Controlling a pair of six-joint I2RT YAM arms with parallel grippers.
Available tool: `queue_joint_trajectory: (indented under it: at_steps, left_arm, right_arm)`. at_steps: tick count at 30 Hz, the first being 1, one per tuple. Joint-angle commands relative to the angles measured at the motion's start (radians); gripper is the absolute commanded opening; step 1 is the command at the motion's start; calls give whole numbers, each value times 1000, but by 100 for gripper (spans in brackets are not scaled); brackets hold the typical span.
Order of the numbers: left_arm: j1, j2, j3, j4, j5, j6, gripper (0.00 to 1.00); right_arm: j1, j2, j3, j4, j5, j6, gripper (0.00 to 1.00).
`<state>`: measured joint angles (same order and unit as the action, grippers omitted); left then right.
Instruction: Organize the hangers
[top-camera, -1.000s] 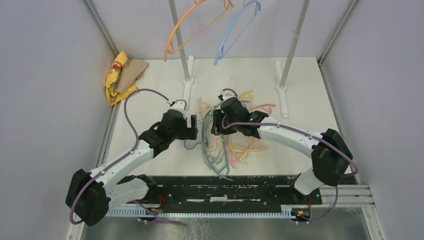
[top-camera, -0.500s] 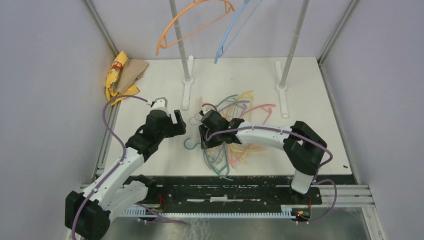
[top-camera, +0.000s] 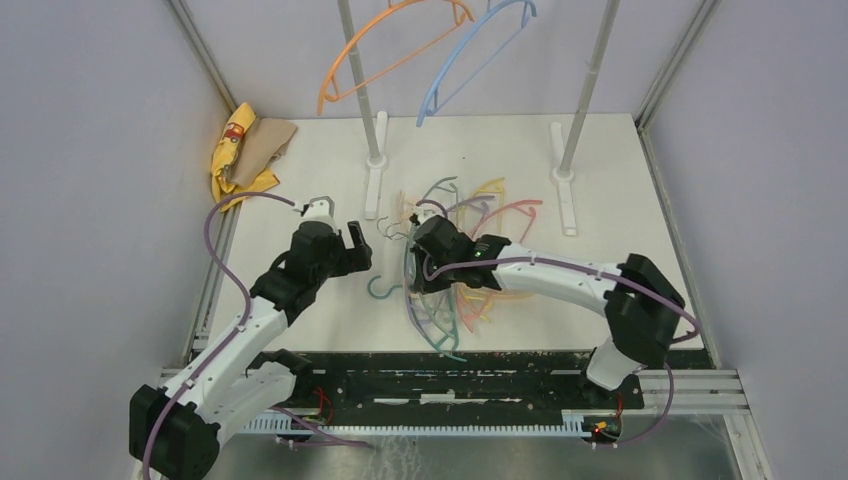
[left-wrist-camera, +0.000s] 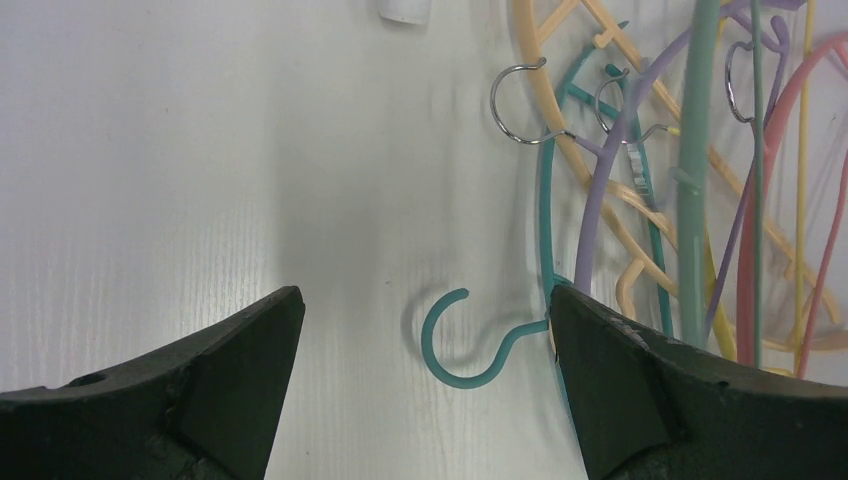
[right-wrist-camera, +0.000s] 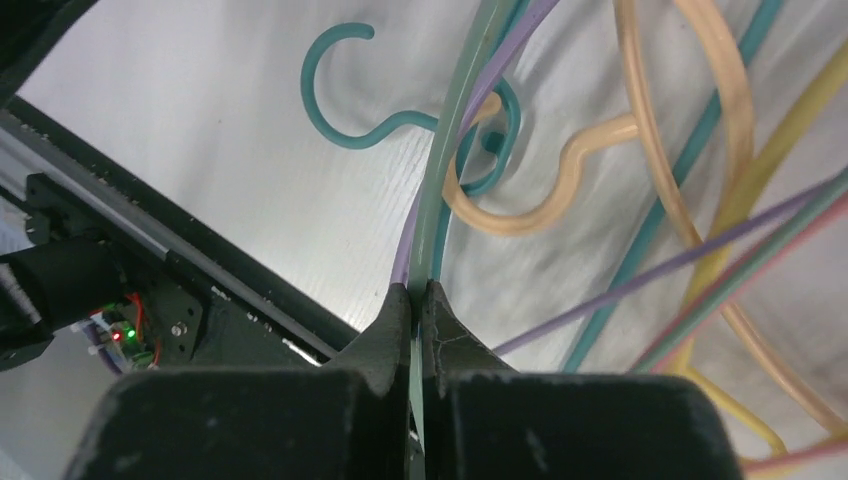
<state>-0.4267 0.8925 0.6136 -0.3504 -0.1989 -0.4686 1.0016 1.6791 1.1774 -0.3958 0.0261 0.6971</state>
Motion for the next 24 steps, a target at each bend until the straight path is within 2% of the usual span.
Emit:
queue_joint_trajectory:
  at_steps: [1,7,12,16,20,24]
  left_arm:
    - [7,-40,6,18,-5,-45,100]
    - [7,-57,9,13,-15,-39,100]
    - [7,-45,16,24,11,-39,100]
    - [6,-44,21,35,20,-38,100]
    - [7,-32,31,42,18,-30,100]
    - [7,-21,39,56,14,-28,100]
  right_arm:
    - [0,-197,-54,20,38,-8,1]
    - [-2,-440,-127,-15,105,53,1]
    - [-10,-633,-106,-116,286,55,1]
    - [-53,-714,-54,-158,401,33,1]
    - [-205,-696,34,-105,248,16,1]
    - [-350,-607,165,-4,62,16,1]
